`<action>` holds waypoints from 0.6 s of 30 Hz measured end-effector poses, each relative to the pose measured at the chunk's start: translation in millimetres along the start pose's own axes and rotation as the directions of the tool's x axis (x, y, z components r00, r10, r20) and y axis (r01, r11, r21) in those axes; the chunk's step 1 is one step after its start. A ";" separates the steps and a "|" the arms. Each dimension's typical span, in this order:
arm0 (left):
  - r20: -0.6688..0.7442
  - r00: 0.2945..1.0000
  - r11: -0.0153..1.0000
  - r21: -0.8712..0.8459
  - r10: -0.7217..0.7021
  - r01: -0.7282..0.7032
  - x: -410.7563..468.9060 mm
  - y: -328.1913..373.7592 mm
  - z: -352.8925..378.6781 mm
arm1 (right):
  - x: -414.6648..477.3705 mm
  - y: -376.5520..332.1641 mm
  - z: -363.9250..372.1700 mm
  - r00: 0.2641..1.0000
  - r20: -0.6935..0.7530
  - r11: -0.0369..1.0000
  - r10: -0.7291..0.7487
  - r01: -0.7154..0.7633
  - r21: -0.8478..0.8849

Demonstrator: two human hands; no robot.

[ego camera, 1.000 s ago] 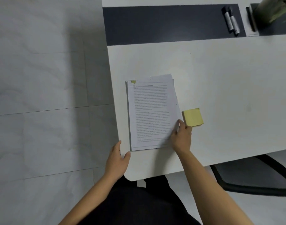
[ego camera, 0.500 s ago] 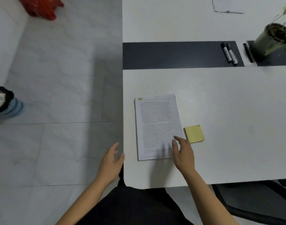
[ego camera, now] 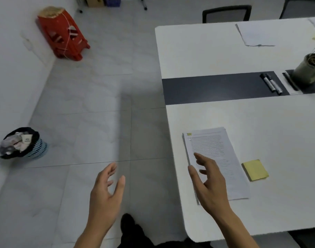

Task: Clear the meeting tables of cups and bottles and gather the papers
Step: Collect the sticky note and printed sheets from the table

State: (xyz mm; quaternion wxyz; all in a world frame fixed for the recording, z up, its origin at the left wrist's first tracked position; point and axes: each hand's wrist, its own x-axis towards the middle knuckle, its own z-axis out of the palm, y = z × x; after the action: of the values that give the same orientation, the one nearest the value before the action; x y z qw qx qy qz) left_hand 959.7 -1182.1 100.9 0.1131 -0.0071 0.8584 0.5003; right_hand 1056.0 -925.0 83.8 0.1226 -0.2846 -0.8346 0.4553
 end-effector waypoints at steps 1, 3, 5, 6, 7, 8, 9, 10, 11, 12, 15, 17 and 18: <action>0.024 1.000 1.000 -0.015 0.013 -0.013 15.6 -5.2 -15.5 | -1.2 -13.0 17.8 1.000 -0.009 1.000 0.011 -0.011 -0.005; 0.049 0.997 0.998 -0.044 0.055 -0.053 46.5 -12.6 -47.3 | -4.6 -37.9 52.0 0.999 -0.029 1.000 0.019 -0.020 -0.004; 0.048 0.997 0.996 -0.060 0.066 -0.064 73.8 -20.3 -77.2 | -6.2 -59.3 77.8 0.999 -0.032 1.000 0.027 -0.027 -0.001; 0.044 0.997 0.996 -0.068 0.068 -0.064 86.0 -22.9 -91.2 | -5.4 -68.6 88.0 0.999 -0.031 1.000 0.028 -0.029 -0.005; 0.040 0.997 0.995 -0.074 0.070 -0.067 97.4 -25.0 -104.3 | -4.3 -76.8 96.2 0.999 -0.034 0.999 0.034 -0.034 -0.009; 0.036 0.997 0.994 -0.081 0.072 -0.069 108.6 -26.5 -116.5 | -3.1 -85.5 102.4 0.998 -0.044 0.999 0.042 -0.043 -0.013; 0.035 0.996 0.993 -0.089 0.080 -0.077 120.9 -27.0 -127.0 | -0.5 -93.9 107.7 0.997 -0.058 0.999 0.048 -0.049 -0.012; 0.037 0.995 0.992 -0.088 0.094 -0.090 134.5 -26.0 -134.8 | 3.8 -101.1 112.3 0.996 -0.075 0.998 0.055 -0.055 -0.005; 0.044 0.993 0.992 -0.078 0.105 -0.102 149.2 -25.1 -140.4 | 10.2 -106.9 117.4 0.994 -0.092 0.998 0.066 -0.066 0.004; 0.057 0.992 0.992 -0.064 0.111 -0.107 165.3 -24.8 -143.6 | 18.4 -111.4 122.6 0.991 -0.105 0.997 0.081 -0.080 0.010; 0.113 0.984 0.990 -0.041 0.139 -0.135 220.1 -17.7 -141.5 | 53.3 -117.2 141.3 0.981 -0.149 0.992 0.123 -0.116 0.057; 0.163 0.975 0.989 -0.022 0.148 -0.146 264.4 -12.0 -131.6 | 87.6 -115.6 158.1 0.974 -0.163 0.985 0.158 -0.143 0.102; 0.181 0.973 0.990 -0.017 0.141 -0.140 288.4 -8.3 -125.0 | 109.3 -115.1 167.8 0.970 -0.161 0.979 0.180 -0.161 0.128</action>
State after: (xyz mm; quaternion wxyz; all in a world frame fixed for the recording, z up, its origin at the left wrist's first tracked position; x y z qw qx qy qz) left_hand 656.4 -1264.8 95.0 0.1553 0.0989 0.8419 0.5072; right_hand 848.0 -1025.4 80.1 0.1707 -0.3862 -0.7659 0.4850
